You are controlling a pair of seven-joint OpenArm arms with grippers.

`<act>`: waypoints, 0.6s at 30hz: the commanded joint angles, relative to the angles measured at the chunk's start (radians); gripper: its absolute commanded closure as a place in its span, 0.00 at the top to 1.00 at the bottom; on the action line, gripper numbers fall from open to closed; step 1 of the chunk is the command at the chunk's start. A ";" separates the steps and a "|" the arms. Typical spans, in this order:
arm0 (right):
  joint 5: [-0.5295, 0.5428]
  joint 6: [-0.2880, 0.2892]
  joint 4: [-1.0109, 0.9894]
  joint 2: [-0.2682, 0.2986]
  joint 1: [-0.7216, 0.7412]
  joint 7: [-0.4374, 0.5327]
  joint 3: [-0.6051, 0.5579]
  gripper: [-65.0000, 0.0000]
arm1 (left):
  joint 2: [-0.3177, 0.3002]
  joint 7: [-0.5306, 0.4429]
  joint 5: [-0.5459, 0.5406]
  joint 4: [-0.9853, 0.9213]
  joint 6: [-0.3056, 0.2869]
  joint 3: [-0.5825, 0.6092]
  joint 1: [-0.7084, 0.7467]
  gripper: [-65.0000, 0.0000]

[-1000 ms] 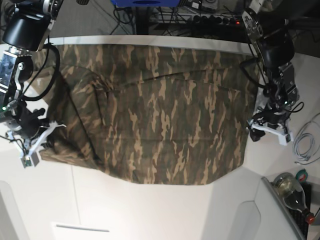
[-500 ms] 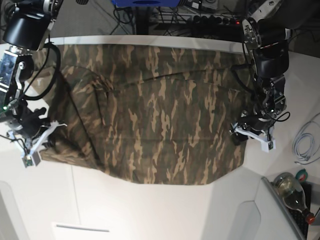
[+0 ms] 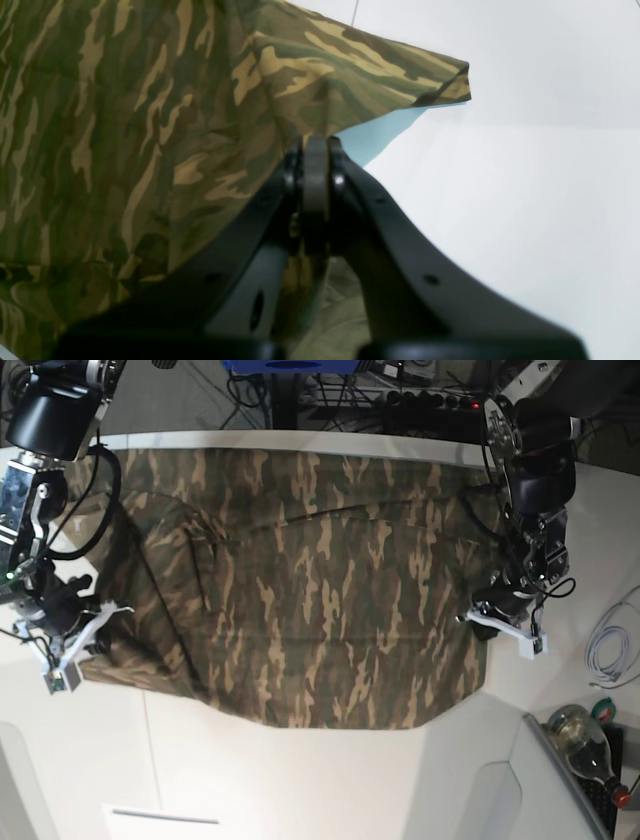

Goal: Layout the t-shirt on the table in an organized manner, then fold the t-shirt properly
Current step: 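Pull the grasped edge with the left gripper toward the shirt's middle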

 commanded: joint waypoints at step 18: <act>0.013 0.002 -0.028 0.010 0.019 0.025 0.000 0.00 | 0.061 0.415 0.028 0.977 0.011 -0.008 0.413 0.00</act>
